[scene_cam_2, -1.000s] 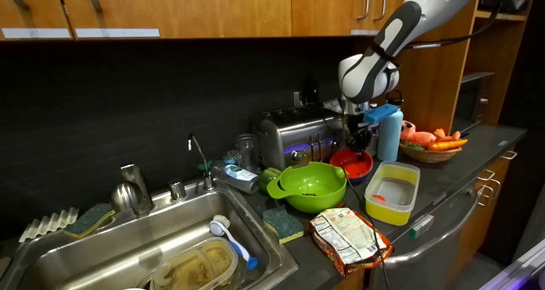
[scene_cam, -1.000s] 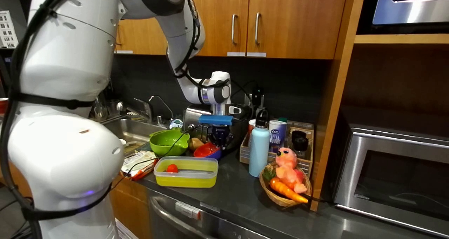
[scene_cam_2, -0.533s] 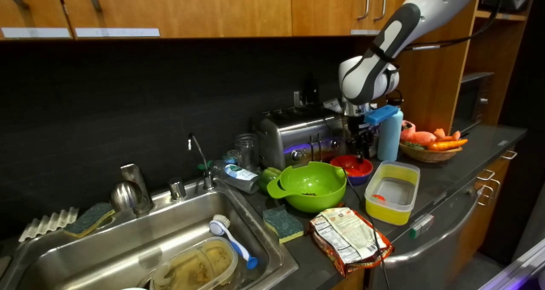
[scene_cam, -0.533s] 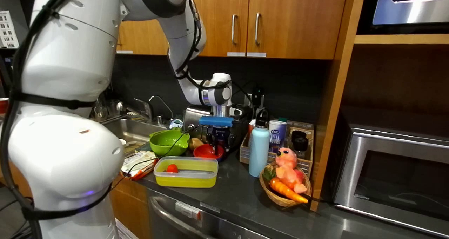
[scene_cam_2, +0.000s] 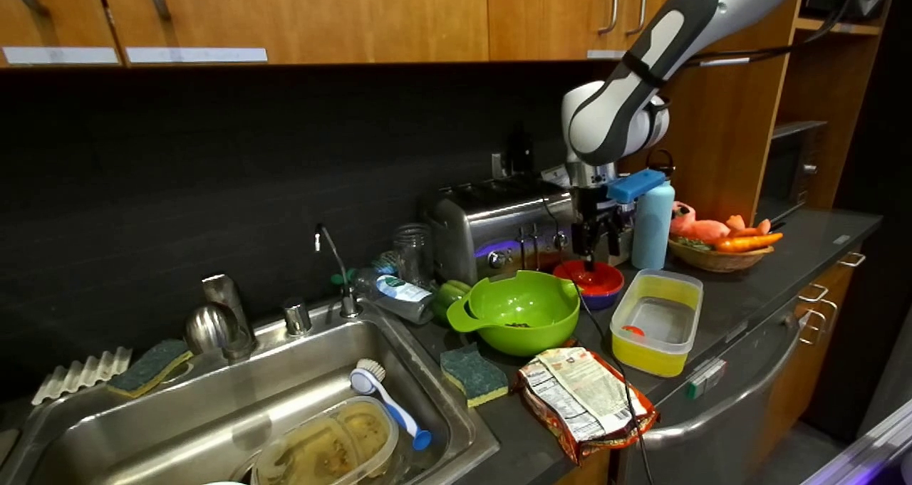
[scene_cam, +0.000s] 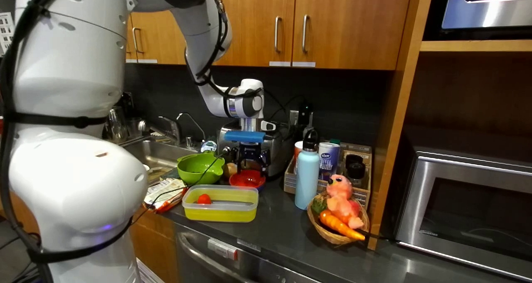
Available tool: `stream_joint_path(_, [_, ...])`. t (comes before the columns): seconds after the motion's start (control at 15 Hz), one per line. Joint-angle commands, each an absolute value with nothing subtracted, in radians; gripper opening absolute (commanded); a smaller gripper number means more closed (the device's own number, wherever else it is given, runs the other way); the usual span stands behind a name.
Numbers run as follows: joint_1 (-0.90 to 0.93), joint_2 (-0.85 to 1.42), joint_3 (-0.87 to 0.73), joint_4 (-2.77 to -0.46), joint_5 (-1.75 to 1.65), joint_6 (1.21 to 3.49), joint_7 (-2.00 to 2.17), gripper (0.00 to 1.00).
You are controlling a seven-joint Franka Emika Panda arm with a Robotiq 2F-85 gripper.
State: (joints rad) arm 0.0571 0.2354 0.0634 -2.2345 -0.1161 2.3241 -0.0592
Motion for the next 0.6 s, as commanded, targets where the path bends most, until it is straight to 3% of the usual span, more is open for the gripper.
stream_joint_path(0.0, [0.073, 0.091, 0.099, -2.357, -0.044, 2.286, -0.078, 1.0])
stream_joint_path(0.53, [0.097, -0.041, 0.113, -2.526, 0.128, 2.263, -0.081, 1.0])
